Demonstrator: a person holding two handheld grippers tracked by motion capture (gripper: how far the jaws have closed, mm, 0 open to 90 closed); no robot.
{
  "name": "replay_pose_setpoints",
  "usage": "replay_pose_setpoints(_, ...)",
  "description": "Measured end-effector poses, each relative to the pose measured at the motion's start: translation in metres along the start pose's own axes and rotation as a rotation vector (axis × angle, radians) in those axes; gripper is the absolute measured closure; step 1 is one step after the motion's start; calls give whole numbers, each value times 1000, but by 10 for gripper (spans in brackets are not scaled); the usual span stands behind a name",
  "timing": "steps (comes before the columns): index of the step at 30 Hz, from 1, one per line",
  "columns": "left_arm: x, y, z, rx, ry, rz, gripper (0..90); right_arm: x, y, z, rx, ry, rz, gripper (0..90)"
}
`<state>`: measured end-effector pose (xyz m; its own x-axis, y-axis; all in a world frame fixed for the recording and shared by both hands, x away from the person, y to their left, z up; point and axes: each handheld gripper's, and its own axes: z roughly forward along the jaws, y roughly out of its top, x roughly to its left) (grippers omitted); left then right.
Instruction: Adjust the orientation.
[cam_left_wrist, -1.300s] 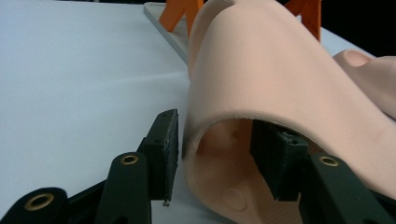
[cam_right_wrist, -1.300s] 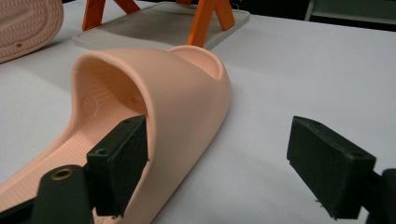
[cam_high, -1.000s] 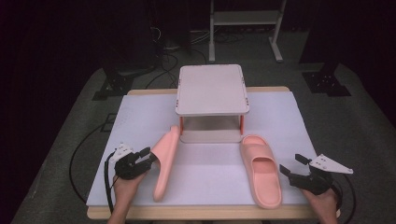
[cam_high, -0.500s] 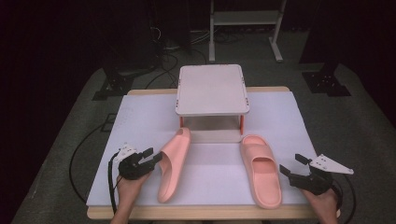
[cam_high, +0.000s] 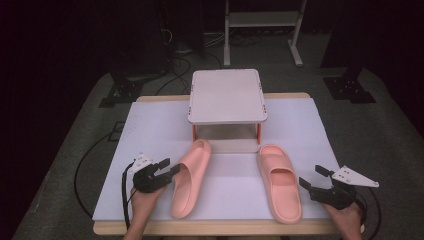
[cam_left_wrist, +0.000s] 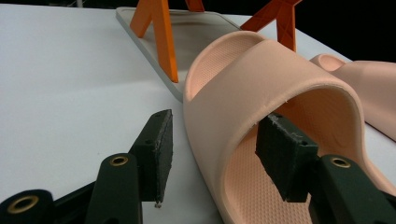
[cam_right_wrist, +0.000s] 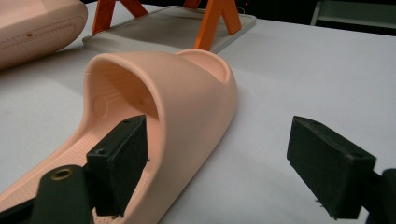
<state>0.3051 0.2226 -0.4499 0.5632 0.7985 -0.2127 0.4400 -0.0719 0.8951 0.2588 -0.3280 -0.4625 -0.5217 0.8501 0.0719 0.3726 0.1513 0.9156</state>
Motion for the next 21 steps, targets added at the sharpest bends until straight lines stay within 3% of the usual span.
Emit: replay_pose_setpoints(21,-18,-5,16,49,-40,54,437,7,0,0,-19,59,-19,201)
